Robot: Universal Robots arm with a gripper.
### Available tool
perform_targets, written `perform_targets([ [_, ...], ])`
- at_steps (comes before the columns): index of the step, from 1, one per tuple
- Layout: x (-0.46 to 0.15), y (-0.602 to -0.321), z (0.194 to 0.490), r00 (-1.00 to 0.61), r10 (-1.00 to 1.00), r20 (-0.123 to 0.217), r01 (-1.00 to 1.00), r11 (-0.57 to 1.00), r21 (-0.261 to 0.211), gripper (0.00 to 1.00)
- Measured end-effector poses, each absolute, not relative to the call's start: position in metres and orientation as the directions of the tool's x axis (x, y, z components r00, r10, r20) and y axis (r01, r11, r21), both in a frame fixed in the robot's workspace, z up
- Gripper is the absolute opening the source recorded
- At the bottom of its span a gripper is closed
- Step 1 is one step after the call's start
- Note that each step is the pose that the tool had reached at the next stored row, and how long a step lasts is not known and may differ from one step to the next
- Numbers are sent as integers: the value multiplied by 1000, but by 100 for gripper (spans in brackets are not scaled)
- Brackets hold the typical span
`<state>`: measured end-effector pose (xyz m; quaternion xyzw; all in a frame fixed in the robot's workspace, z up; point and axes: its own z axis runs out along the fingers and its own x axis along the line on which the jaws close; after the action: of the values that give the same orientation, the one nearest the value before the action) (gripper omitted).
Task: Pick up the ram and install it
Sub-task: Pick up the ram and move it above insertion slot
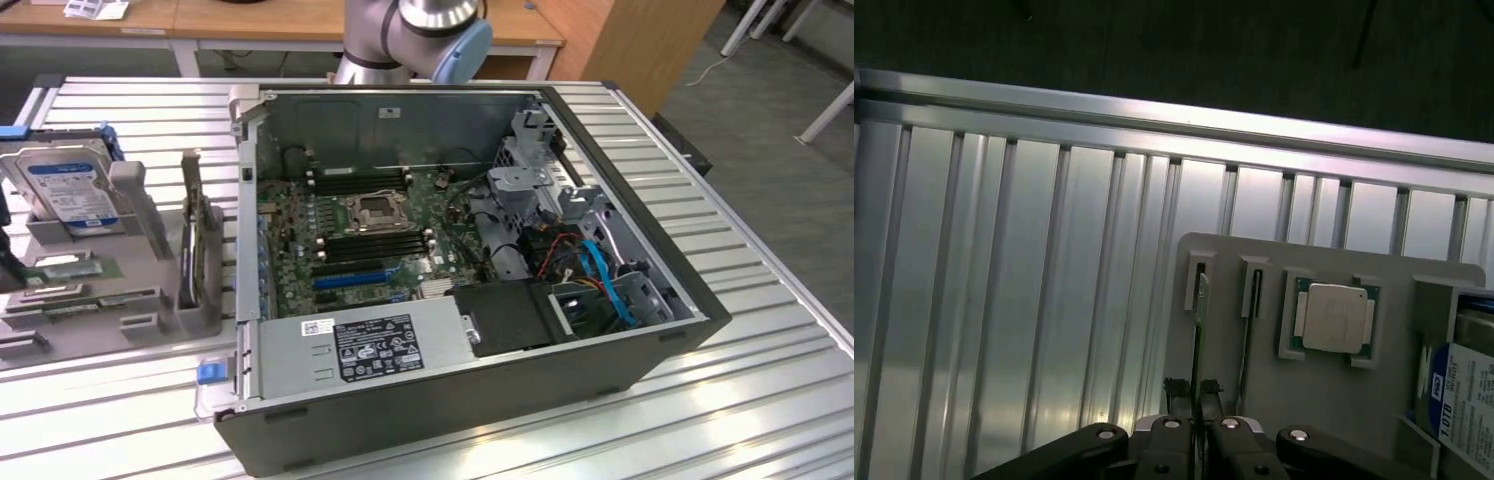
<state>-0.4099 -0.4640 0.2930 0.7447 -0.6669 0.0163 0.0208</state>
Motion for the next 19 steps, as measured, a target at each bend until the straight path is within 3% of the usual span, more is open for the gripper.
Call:
perform_targets([
  [13, -410, -464, 352, 110, -993, 52, -994, -110, 9, 14],
  [19, -410, -446, 379, 110, -992, 61, -994, -110, 10, 14],
])
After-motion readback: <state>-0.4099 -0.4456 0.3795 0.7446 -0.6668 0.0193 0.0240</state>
